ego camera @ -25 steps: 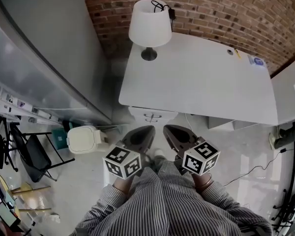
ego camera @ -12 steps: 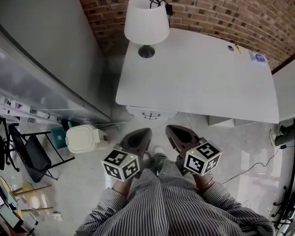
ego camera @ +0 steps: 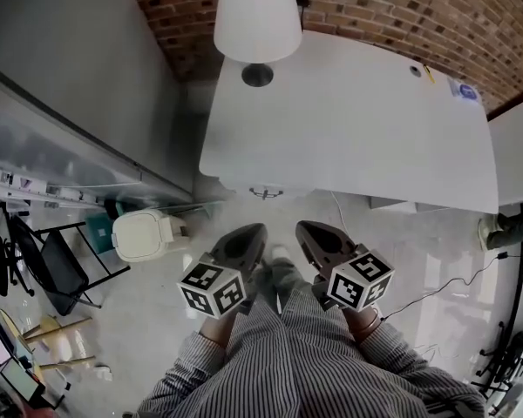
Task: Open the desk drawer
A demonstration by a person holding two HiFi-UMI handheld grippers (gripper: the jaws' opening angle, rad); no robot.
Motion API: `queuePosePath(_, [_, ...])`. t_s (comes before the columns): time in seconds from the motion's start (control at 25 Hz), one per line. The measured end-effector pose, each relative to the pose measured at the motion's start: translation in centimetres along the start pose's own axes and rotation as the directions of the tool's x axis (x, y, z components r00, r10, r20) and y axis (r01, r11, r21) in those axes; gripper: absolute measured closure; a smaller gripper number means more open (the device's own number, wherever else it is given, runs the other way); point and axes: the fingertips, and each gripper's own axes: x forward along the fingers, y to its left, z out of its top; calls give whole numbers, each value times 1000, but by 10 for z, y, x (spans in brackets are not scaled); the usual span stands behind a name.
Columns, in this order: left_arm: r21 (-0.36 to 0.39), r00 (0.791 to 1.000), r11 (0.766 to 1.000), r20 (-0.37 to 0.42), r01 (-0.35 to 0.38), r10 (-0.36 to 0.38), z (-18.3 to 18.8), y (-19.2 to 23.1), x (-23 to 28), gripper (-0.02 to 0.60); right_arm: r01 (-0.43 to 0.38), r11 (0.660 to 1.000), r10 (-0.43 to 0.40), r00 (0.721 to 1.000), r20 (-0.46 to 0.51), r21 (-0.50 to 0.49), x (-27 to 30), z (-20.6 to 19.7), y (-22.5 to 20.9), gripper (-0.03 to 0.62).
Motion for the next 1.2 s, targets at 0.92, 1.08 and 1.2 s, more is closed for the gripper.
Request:
queuePosePath(0.92, [-115, 996, 990, -46, -83, 78, -41, 69, 37, 569, -2, 994, 8, 998, -58, 109, 50, -39, -54, 579])
queuePosePath(1.08, [-156, 994, 984, -72, -90, 80, -62, 83, 41, 569, 10, 989, 2, 996, -84, 146, 61, -60, -61, 577])
queuePosePath(1.2, [-201, 993, 974, -79, -99, 85, -78, 93, 44, 569, 16, 987, 0, 995, -100, 162, 69, -74, -65, 577])
